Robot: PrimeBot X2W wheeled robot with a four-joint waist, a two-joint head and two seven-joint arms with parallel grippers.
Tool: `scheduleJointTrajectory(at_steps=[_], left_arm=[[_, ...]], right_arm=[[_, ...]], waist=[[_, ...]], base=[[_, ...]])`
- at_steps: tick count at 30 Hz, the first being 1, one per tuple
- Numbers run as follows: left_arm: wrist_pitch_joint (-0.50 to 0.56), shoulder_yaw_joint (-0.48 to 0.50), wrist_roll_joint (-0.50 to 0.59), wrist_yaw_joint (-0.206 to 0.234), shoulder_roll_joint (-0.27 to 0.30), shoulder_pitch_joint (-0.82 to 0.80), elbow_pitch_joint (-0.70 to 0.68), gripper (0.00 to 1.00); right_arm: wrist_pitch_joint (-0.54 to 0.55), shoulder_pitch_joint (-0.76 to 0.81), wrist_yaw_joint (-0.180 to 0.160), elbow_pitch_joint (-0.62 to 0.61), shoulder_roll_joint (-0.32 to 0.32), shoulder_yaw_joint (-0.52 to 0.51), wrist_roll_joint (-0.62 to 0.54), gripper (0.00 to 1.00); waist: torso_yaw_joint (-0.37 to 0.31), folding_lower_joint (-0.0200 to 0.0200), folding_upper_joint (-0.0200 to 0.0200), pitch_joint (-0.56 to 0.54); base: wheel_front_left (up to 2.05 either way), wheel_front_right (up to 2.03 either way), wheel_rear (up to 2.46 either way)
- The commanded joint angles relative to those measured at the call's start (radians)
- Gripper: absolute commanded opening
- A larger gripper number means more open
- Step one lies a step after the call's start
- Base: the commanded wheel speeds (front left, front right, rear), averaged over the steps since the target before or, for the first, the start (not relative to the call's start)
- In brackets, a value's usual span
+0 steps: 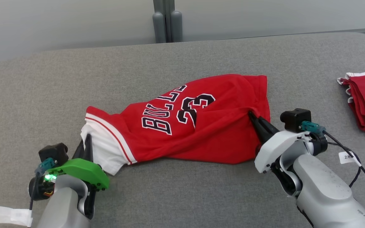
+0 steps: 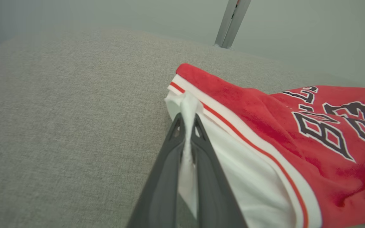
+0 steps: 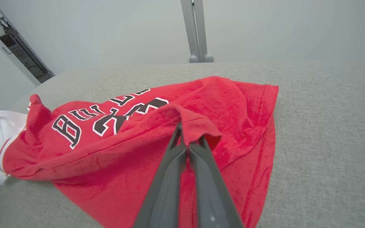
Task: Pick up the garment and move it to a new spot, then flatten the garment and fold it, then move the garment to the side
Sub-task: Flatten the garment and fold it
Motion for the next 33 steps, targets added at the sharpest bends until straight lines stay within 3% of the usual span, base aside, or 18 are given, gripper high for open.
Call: scheduleJointTrajectory(at_steps=[1, 8, 11, 14, 16, 22, 27, 28, 33], left_arm=[[0.000, 0.013, -0.006, -0.005, 0.004, 0.020, -0.053, 0.00], [0.000, 0.019, -0.017, -0.007, -0.004, 0.034, -0.307, 0.00], [0.000, -0.025, -0.042, -0.007, -0.009, 0.000, -0.392, 0.00], [0.018, -0.066, -0.136, -0.008, -0.008, -0.062, -0.451, 0.00], [0.049, -0.093, -0.202, -0.008, 0.015, -0.120, -0.489, 0.00], [0.145, -0.153, -0.265, -0.008, 0.121, -0.339, -0.568, 0.00], [0.178, -0.133, -0.264, 0.002, 0.167, -0.498, -0.588, 0.00], [0.187, -0.147, -0.219, 0.008, 0.194, -0.541, -0.595, 0.00], [0.198, -0.175, -0.156, 0.021, 0.208, -0.713, -0.600, 0.00]], right_arm=[[-0.026, -0.017, -0.001, -0.028, -0.009, -0.005, 0.011, 0.00], [-0.075, -0.029, -0.001, -0.163, -0.054, -0.064, 0.005, 0.00], [-0.044, -0.043, -0.001, -0.228, -0.088, -0.073, -0.013, 0.00], [0.011, -0.077, -0.001, -0.299, -0.126, -0.078, -0.021, 0.00], [0.055, -0.119, -0.001, -0.350, -0.158, -0.078, -0.035, 0.00], [0.186, -0.279, -0.001, -0.482, -0.220, -0.107, -0.031, 0.00], [0.251, -0.371, -0.001, -0.509, -0.211, -0.169, 0.007, 0.00], [0.272, -0.392, -0.001, -0.508, -0.212, -0.175, 0.014, 0.00], [0.288, -0.508, -0.001, -0.437, -0.162, -0.237, -0.008, 0.00]], waist=[[0.001, 0.0000, -0.0001, -0.002], [0.005, 0.0000, -0.0001, -0.007], [0.003, 0.0000, -0.0001, -0.004], [-0.004, 0.0000, -0.0001, 0.010], [-0.014, 0.0000, -0.0001, 0.025], [-0.055, 0.0000, -0.0001, 0.101], [-0.082, 0.0000, -0.0001, 0.189], [-0.088, 0.0000, -0.0001, 0.221], [-0.119, 0.0000, -0.0001, 0.374]], base=[[0.00, 0.00, 0.00], [0.00, 0.00, 0.00], [0.00, 0.00, 0.00], [0.00, 0.00, 0.00], [0.00, 0.00, 0.00], [0.00, 0.00, 0.00], [0.00, 0.00, 0.00], [0.00, 0.00, 0.00], [0.00, 0.00, 0.00]])
